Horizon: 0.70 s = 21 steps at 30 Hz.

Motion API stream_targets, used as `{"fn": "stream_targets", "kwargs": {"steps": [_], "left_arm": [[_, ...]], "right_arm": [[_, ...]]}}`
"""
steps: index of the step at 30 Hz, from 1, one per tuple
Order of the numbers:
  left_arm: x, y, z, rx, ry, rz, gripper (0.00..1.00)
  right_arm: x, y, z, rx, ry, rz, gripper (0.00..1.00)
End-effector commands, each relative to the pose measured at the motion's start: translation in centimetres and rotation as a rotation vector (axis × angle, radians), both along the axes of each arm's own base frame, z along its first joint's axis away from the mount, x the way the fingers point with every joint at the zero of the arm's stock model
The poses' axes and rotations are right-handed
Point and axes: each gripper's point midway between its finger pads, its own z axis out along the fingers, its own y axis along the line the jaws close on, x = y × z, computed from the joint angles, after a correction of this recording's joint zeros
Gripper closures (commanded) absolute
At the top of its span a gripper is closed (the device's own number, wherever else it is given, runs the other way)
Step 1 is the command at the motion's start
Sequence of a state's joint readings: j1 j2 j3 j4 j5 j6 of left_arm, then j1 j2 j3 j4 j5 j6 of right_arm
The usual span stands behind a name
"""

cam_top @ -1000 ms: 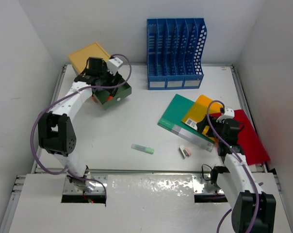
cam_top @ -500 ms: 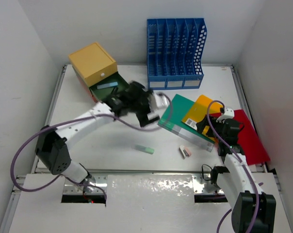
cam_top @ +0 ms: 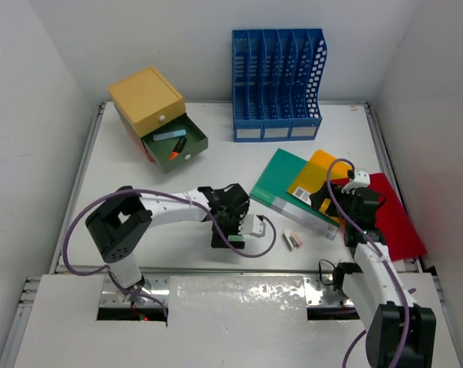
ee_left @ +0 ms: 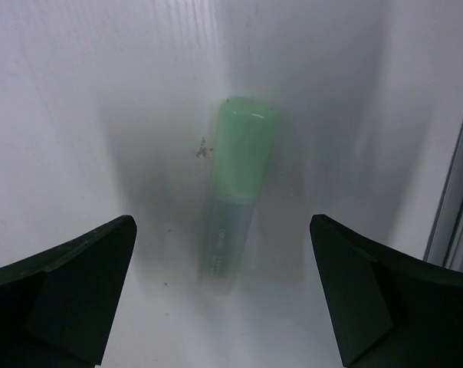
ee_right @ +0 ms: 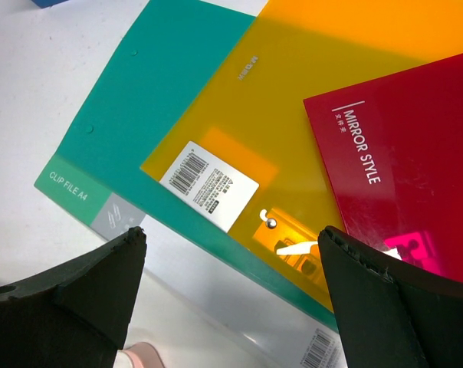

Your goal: Organize the desk

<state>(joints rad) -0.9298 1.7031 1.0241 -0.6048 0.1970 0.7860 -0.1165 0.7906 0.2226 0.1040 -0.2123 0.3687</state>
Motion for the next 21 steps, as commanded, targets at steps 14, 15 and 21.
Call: {"fn": "stream_targets", "kwargs": {"steps": [14, 15, 21], "left_arm": [[4.4, -0.4, 1.4, -0.116, -0.070, 0.168, 1.00], [6.5, 0.7, 2.7, -0.149, -0.080, 0.263, 1.00], [16.9, 6.3, 17.0, -0.431, -0.320, 0.654, 1.00]], "right_arm": [[0.5, -0.3, 1.0, -0.019, -0.051, 0.001, 0.09], [0.5, -0.3, 0.9, -0.019, -0.051, 0.001, 0.09], [0.5, -0.2, 0.9, -0.013, -0.054, 0.003, 0.09]]}}
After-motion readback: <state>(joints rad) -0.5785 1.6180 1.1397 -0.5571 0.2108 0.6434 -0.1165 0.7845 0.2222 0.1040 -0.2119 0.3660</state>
